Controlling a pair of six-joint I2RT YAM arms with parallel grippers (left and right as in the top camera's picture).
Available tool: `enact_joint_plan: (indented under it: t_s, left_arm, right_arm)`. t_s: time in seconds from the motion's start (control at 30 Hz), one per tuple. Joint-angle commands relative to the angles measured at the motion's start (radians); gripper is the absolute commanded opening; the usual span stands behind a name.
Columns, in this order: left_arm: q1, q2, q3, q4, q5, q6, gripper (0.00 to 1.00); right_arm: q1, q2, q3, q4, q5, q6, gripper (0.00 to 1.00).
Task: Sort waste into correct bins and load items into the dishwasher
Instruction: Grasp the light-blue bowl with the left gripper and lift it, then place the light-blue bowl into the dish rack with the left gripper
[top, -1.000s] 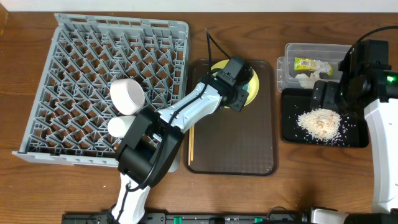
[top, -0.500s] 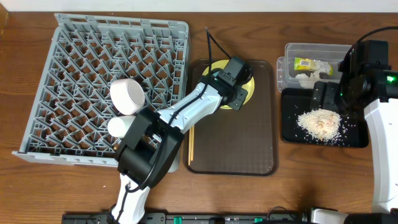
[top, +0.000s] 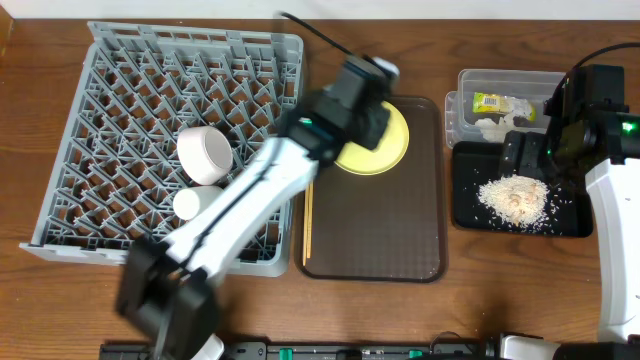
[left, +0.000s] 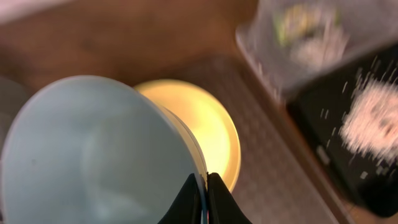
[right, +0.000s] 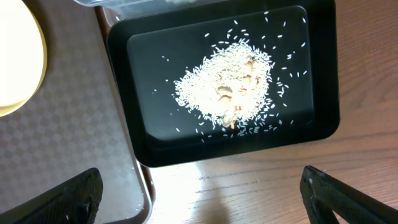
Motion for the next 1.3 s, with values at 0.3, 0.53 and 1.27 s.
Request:
enact_joint_plan:
  t_s: [0.3, 0.53, 1.27]
  left_arm:
    - [0.442, -0.079, 0.002, -0.002, 0.652, 0.002, 0.06]
    - [0.644, 0.006, 0.002, 0.003, 1.034, 0.002, 0.06]
    - [0.823, 0.303, 0.002, 0.226, 1.338, -0.437, 0.06]
  right_arm:
    - [-0.015, -0.005, 0.005, 0.0, 0.003, 0.017, 0.99]
    - [-0.015, -0.005, 0.005, 0.0, 0.002, 0.017, 0.99]
    - [-0.015, -0.005, 0.005, -0.001, 0.002, 0.017, 0.99]
